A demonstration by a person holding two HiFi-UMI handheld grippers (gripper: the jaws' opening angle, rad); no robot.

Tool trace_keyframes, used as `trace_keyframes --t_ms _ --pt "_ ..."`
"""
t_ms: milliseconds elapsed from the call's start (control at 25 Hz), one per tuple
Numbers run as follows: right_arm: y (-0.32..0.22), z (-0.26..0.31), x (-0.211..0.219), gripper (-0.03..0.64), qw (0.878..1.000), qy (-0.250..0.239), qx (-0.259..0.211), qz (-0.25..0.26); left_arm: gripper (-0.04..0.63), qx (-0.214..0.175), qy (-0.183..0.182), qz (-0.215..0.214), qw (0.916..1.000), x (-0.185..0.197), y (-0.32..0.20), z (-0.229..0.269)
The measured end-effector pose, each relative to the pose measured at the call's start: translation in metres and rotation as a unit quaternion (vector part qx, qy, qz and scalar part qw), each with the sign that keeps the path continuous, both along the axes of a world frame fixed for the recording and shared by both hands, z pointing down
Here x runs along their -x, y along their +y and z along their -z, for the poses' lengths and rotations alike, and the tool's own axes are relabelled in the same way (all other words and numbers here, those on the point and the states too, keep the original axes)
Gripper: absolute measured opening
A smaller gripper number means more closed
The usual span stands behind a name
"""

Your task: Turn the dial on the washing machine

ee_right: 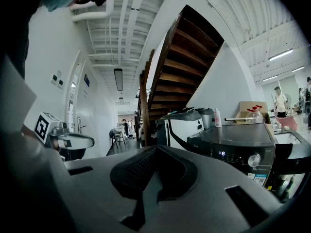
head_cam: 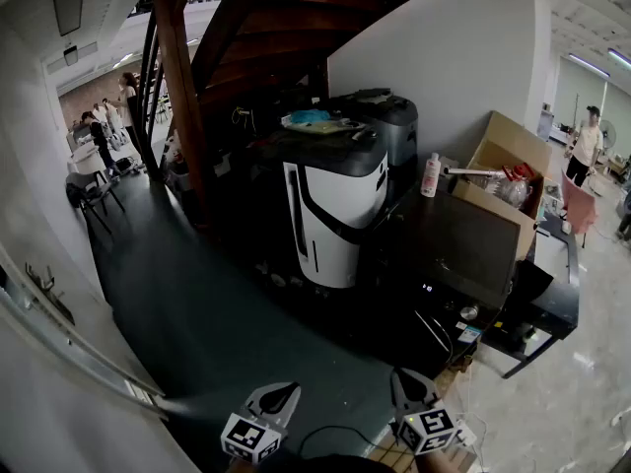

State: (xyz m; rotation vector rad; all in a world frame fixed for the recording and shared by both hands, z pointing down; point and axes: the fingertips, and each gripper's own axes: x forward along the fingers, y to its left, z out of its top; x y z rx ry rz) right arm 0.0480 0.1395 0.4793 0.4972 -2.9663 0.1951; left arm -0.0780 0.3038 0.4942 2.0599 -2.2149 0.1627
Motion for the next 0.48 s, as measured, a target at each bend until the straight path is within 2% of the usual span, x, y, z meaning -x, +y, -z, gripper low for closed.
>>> trace_keyframes --t_ms 240,360,480 --pt "-0.016 0.008 -0.006 -0.002 0.999 -0.039 0.019 0.016 0.003 -0.008 0.001 0.0 1.0 -0.013 -0.021 0.0" --pt "-0.03 0.001 -0.014 0.016 0.999 -0.034 0.017 -0.003 0.044 -0.006 0.008 -0.009 0.9999 -0.02 -0.034 -0.001" --pt "-0.046 -0.001 -0.022 0.102 0.999 -0.036 0.024 -0.027 0.117 -0.003 0.015 -0.025 0.9996 -0.024 -0.053 0.001"
